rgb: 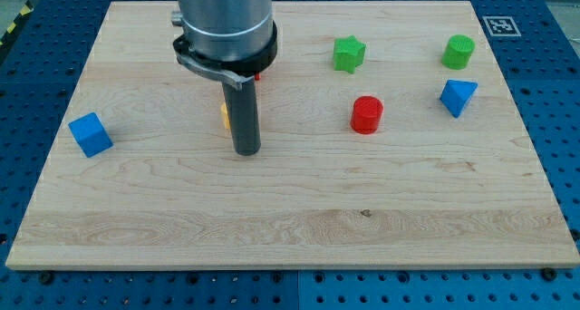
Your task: Place the green star at the right side of the red star
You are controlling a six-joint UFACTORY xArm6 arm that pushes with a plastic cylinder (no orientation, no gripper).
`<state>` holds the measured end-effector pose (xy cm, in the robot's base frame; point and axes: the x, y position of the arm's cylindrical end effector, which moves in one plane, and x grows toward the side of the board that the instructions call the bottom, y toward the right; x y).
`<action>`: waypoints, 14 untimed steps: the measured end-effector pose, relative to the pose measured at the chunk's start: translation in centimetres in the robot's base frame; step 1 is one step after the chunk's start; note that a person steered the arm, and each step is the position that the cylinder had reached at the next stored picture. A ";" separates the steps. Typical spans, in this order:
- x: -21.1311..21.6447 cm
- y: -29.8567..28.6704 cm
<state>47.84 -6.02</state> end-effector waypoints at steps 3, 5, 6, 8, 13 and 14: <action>-1.9 -2.6; 1.5 8.0; -2.9 8.7; -11.6 11.7; -21.0 29.8; -26.3 29.1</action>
<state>21.55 23.11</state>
